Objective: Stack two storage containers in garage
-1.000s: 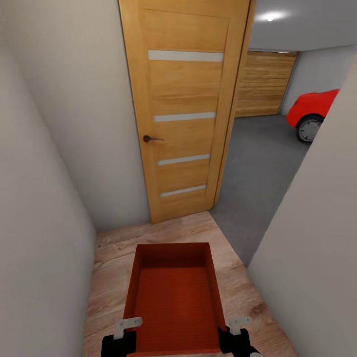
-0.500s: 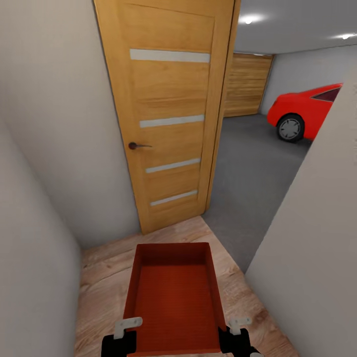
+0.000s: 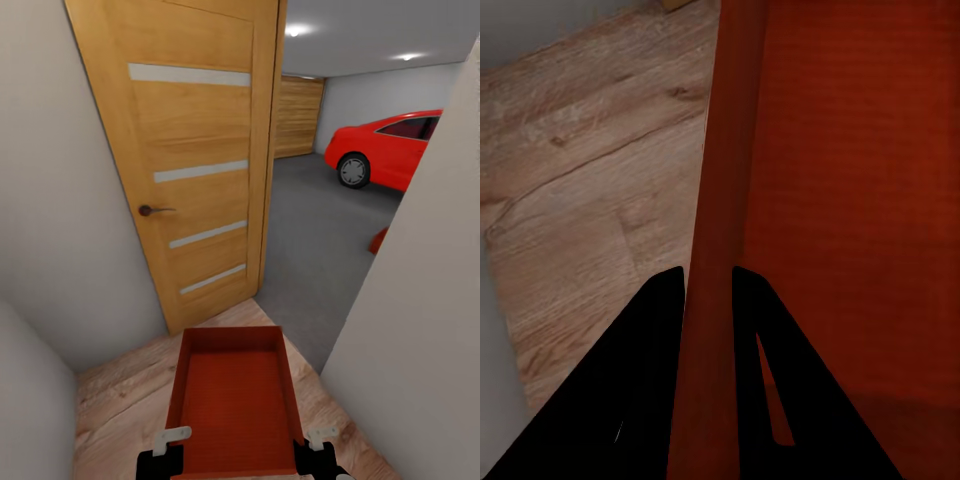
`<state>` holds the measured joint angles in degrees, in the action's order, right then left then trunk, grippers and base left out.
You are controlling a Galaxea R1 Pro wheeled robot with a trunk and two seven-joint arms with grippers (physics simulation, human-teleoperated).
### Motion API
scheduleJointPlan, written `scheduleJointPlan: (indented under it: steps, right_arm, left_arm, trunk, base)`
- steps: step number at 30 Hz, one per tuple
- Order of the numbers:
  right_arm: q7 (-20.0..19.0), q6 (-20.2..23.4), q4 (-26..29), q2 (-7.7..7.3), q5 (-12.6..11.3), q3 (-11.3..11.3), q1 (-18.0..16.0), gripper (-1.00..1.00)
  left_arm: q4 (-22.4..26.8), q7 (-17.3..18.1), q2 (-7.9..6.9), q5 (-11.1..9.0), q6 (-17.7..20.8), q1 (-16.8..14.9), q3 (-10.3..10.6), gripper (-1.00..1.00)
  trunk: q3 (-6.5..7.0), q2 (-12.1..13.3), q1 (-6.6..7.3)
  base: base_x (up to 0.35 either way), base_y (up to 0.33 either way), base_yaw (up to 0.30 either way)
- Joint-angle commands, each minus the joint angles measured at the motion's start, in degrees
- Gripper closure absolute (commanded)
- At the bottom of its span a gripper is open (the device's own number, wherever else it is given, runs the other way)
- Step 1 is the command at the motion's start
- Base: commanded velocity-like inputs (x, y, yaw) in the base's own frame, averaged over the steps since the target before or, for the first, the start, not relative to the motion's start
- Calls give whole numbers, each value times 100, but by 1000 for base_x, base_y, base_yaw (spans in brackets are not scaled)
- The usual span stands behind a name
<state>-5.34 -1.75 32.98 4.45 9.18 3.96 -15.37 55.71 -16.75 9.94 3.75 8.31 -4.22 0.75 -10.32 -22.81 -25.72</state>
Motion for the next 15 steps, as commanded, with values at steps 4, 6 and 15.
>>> scheduleJointPlan:
  steps: [4, 6, 15]
  right_arm:
    - [-73, -167, 16, 100, 32, 52, -5, 100]
    - [-73, -167, 17, 100, 32, 54, -6, 100]
    - [-73, -167, 15, 100, 32, 53, -8, 100]
  left_arm:
    - [-201, -54, 5, -9, 44, 0, 22, 100]
    - [-201, -50, 5, -13, 41, 0, 23, 100]
    - [-201, -48, 5, -15, 31, 0, 23, 100]
  trunk:
    - [-2, -11, -6]
    - [-1, -11, -6]
    - [-1, -11, -6]
  base:
    - [302, 174, -206]
    - [178, 87, -46]
    - [27, 13, -28]
